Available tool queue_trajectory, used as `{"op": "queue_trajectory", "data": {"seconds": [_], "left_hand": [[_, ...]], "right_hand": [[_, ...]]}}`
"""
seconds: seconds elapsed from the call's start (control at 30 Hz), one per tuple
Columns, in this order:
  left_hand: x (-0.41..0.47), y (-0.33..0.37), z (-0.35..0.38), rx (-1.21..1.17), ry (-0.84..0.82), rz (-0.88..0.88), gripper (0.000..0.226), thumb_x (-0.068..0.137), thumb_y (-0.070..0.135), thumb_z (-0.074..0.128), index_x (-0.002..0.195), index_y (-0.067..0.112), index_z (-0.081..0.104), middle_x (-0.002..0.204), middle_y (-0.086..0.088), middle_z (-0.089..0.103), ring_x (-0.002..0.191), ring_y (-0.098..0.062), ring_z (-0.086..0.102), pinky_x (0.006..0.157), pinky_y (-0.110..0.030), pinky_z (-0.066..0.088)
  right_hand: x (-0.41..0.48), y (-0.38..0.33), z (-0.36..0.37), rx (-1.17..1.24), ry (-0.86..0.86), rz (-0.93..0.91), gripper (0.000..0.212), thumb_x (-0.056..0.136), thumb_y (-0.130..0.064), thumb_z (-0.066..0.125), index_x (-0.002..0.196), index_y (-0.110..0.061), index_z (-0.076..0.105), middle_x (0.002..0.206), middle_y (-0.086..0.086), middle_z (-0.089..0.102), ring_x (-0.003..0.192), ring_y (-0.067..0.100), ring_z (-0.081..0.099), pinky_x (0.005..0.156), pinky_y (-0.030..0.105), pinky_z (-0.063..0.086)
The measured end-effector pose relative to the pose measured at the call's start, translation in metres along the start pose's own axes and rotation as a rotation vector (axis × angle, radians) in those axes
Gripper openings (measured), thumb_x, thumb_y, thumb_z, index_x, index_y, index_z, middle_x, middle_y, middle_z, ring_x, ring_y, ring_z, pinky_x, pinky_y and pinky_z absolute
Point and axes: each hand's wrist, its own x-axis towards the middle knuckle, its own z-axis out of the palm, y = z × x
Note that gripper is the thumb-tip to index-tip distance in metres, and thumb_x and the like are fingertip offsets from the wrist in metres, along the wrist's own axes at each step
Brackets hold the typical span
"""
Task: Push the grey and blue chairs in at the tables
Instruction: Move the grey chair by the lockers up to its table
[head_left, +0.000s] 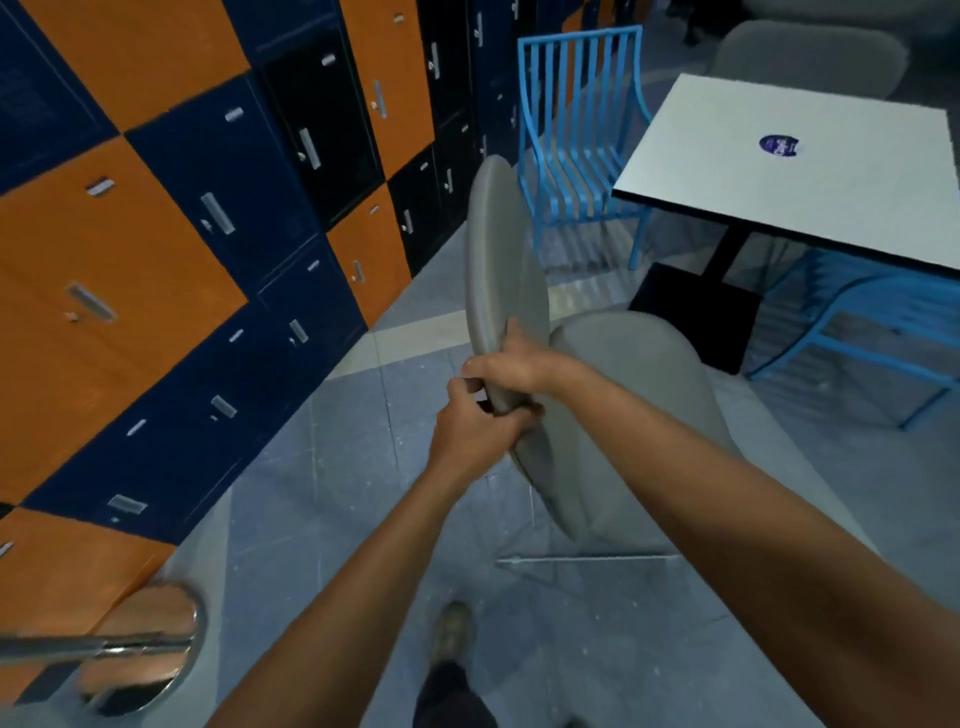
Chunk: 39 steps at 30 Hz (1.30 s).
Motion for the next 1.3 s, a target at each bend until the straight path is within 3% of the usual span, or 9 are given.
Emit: {"op": "queue_trajectory", "data": {"seconds": [0.03,0.1,0.17,0.27,0.4,0.5,0.6,0.9,1.3], "left_hand": [[0.01,0.002,-0.02,-0.114,-0.119,-0.031,0.07,0.066,0.05,0.083,0.123,0.023,0.053,0.108,-0.002,0.073,0.088,-0.021,0.075,0.075,-0.048,0.063],[0.044,0.01,-0.059,-0.228,-0.247,-0.073,0.043,0.079,0.031,0.075,0.118,0.016,0.066,0.109,-0.006,0.076,0.099,-0.026,0.074,0.086,-0.053,0.061],[0.085,0.029,-0.087,-0.213,-0.148,-0.048,0.026,0.087,0.018,0.066,0.112,0.017,0.071,0.105,-0.002,0.077,0.104,-0.028,0.072,0.088,-0.051,0.061],[0.146,0.074,-0.101,-0.051,0.004,0.125,0.02,0.091,0.032,0.064,0.109,0.029,0.072,0.11,0.008,0.073,0.105,-0.014,0.067,0.093,-0.047,0.058],[0.204,0.119,-0.074,0.221,-0.057,0.268,0.061,0.082,0.038,0.074,0.139,0.034,0.053,0.138,0.009,0.054,0.11,-0.008,0.055,0.089,-0.034,0.054],[0.214,0.126,-0.035,0.231,-0.129,0.15,0.106,0.079,0.031,0.081,0.16,0.033,0.013,0.153,-0.006,0.039,0.122,-0.023,0.05,0.096,-0.039,0.051],[0.207,0.119,-0.012,0.326,-0.047,0.079,0.111,0.085,0.017,0.069,0.157,0.045,-0.011,0.152,-0.017,0.033,0.126,-0.039,0.049,0.099,-0.05,0.05],[0.158,0.104,-0.014,0.381,-0.004,0.133,0.099,0.091,0.016,0.057,0.158,0.043,-0.01,0.151,-0.018,0.032,0.12,-0.038,0.052,0.101,-0.05,0.051],[0.056,0.069,-0.008,0.384,0.069,0.224,0.103,0.085,0.01,0.058,0.159,0.043,-0.005,0.15,-0.013,0.034,0.121,-0.034,0.052,0.099,-0.049,0.053]], "right_hand": [[0.004,-0.002,-0.001,0.025,0.026,0.017,0.101,0.073,-0.054,0.074,0.151,-0.01,0.026,0.132,0.012,0.055,0.112,0.031,0.057,0.08,0.037,0.049],[0.018,-0.014,0.001,0.036,0.104,0.046,0.091,0.074,-0.051,0.074,0.144,-0.003,0.042,0.128,0.013,0.06,0.113,0.033,0.061,0.085,0.039,0.053],[0.03,-0.028,0.004,0.02,0.171,0.078,0.078,0.08,-0.048,0.07,0.14,-0.002,0.05,0.132,0.015,0.062,0.116,0.034,0.062,0.088,0.037,0.052],[0.043,-0.043,0.004,-0.009,0.285,0.131,0.071,0.083,-0.043,0.068,0.138,-0.002,0.05,0.132,0.016,0.061,0.113,0.034,0.062,0.076,0.029,0.041],[0.049,-0.047,0.008,-0.03,0.34,0.182,0.07,0.082,-0.035,0.069,0.139,-0.002,0.046,0.127,0.016,0.063,0.097,0.031,0.062,0.071,0.027,0.042],[0.044,-0.047,0.006,-0.014,0.302,0.18,0.072,0.085,-0.03,0.067,0.144,-0.003,0.036,0.126,0.015,0.059,0.09,0.026,0.055,0.069,0.027,0.042],[0.035,-0.049,0.006,-0.034,0.297,0.152,0.07,0.088,-0.026,0.068,0.145,0.0,0.034,0.125,0.015,0.061,0.092,0.026,0.058,0.072,0.03,0.044],[-0.012,-0.046,0.024,-0.131,0.313,0.011,0.052,0.095,-0.021,0.064,0.142,-0.005,0.048,0.139,0.015,0.057,0.118,0.031,0.061,0.096,0.038,0.053],[-0.102,-0.007,0.072,0.067,0.363,-0.075,0.05,0.089,-0.011,0.061,0.136,-0.001,0.049,0.131,0.016,0.057,0.113,0.032,0.061,0.079,0.029,0.042]]}}
